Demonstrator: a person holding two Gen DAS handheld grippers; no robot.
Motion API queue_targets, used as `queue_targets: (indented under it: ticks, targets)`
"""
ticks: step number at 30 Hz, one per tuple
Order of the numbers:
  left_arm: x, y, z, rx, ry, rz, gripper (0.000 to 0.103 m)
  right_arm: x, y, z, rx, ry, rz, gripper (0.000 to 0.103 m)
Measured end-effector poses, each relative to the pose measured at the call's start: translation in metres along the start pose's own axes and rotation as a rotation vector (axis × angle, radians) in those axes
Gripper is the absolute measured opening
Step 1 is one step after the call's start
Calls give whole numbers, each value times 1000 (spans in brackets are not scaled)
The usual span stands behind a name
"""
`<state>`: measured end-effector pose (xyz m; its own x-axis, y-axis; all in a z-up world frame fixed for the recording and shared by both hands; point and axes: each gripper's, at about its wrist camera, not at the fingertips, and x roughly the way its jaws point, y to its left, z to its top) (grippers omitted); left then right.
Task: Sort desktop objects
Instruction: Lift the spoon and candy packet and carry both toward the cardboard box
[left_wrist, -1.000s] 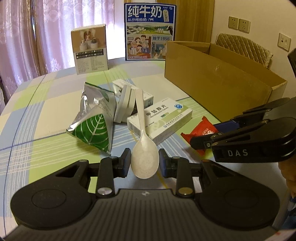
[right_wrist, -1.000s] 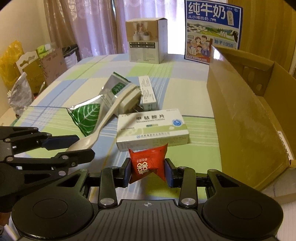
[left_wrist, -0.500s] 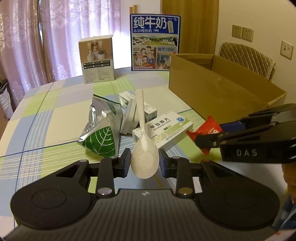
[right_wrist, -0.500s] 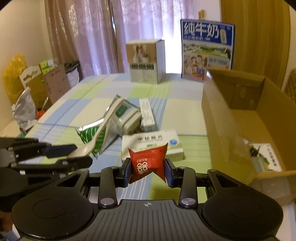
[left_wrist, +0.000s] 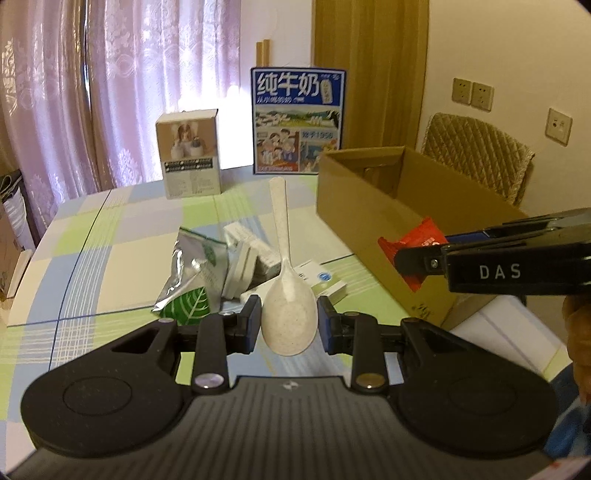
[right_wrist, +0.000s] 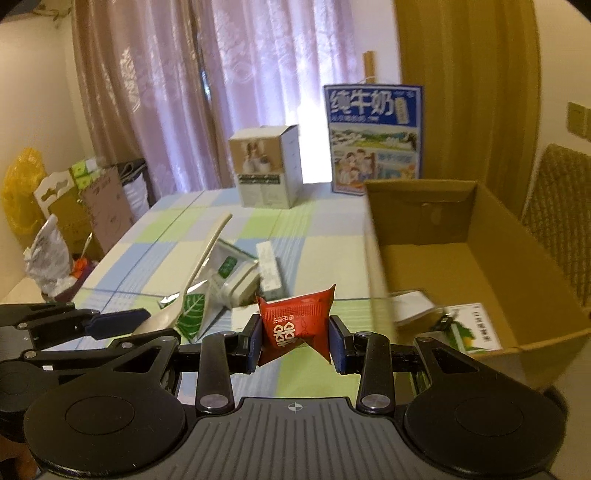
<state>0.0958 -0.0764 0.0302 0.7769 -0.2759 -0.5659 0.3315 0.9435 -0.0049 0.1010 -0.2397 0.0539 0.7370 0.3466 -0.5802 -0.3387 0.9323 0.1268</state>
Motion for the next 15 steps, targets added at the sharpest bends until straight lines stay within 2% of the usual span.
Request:
queue_targets:
  ticks: [8,15]
  targets:
    - [-12,-36,12,17,-1,-32,27,-31,-34,6,46,-38,-49,34]
    - [-7,-72,21,33,8,-71,27,-53,-71,8,86,-72,-99,34]
